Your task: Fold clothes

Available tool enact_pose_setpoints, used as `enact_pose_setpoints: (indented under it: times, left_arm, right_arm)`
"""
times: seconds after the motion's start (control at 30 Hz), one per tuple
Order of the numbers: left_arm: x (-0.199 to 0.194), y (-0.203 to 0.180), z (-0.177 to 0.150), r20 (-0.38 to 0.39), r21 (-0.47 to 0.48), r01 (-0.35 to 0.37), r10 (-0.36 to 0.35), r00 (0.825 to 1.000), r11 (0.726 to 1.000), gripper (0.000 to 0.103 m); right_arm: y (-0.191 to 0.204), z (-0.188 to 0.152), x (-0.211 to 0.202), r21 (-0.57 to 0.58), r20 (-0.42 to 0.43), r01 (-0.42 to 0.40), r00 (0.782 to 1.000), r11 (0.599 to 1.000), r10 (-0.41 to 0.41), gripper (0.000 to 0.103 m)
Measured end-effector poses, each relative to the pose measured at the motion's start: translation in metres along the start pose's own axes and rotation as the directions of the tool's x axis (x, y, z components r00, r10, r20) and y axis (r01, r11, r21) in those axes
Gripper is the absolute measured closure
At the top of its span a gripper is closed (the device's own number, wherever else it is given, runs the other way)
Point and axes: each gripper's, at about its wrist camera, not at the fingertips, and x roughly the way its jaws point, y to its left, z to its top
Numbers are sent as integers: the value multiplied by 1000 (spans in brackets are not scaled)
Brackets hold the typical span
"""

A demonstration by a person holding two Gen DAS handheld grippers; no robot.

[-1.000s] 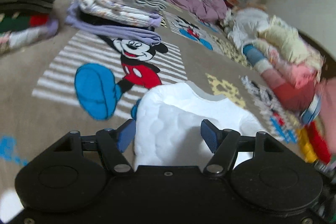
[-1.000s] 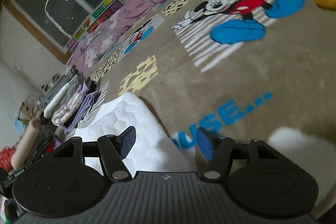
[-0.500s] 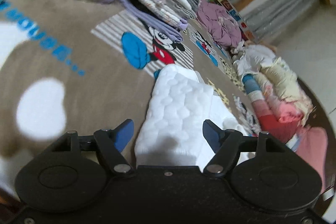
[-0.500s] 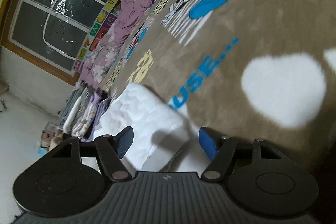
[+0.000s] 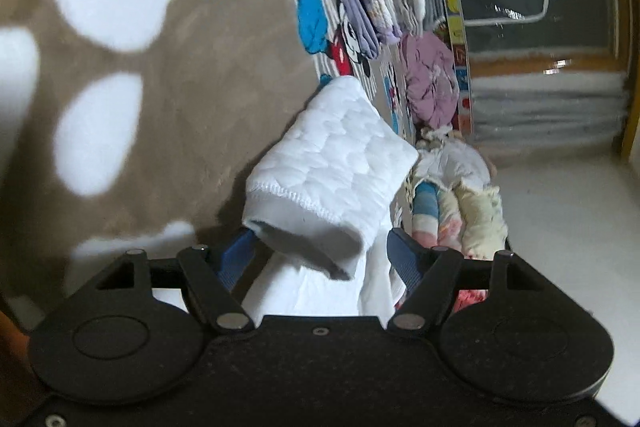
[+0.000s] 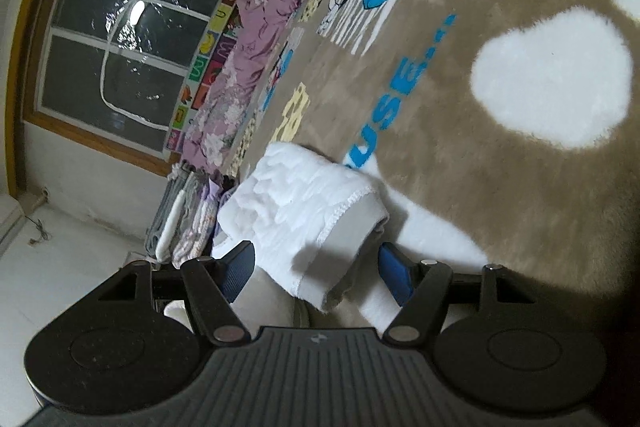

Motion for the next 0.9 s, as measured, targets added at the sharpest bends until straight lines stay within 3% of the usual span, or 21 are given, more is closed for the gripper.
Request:
enact_pose_setpoints:
  times: [0.17,0.2,0.23,0.27,0.43,0.57,0.8,0.9]
  left_arm:
    - [0,-9,4,54,97,-17,12,998,995,34]
    - [0,-11,5,65,116,-22,14,998,993,39]
    - [0,-13,6,76,135,-26,16,997,990,51]
    - [0,-15,7,87,154,-30,17,996,988,63]
    - [1,-24,12,142,247,-56,21,990,967,83]
    - [-7,-30,25,212,341,-92,19,977,936,94]
    - [-26,-41,53,343,499,-178,-4,939,848,95]
    - [-24,-35,68,387,501,-232,24,922,834,96]
  right_arm:
    - [1,0,8,-37,5,-7,1000,999,7,44]
    - [1,1,11,-45,2,-6,1000,999,6,51]
    - [1,1,13,-53,-1,-4,1000,999,4,63]
    - [1,2,15,-60,-1,3,1000,998,-3,67]
    - [3,11,22,-105,10,21,1000,994,-20,88]
    - [9,23,17,-147,41,-16,999,989,22,93]
    - [11,63,9,-193,133,-8,991,981,34,94]
    - [5,81,13,-210,150,24,989,977,8,93]
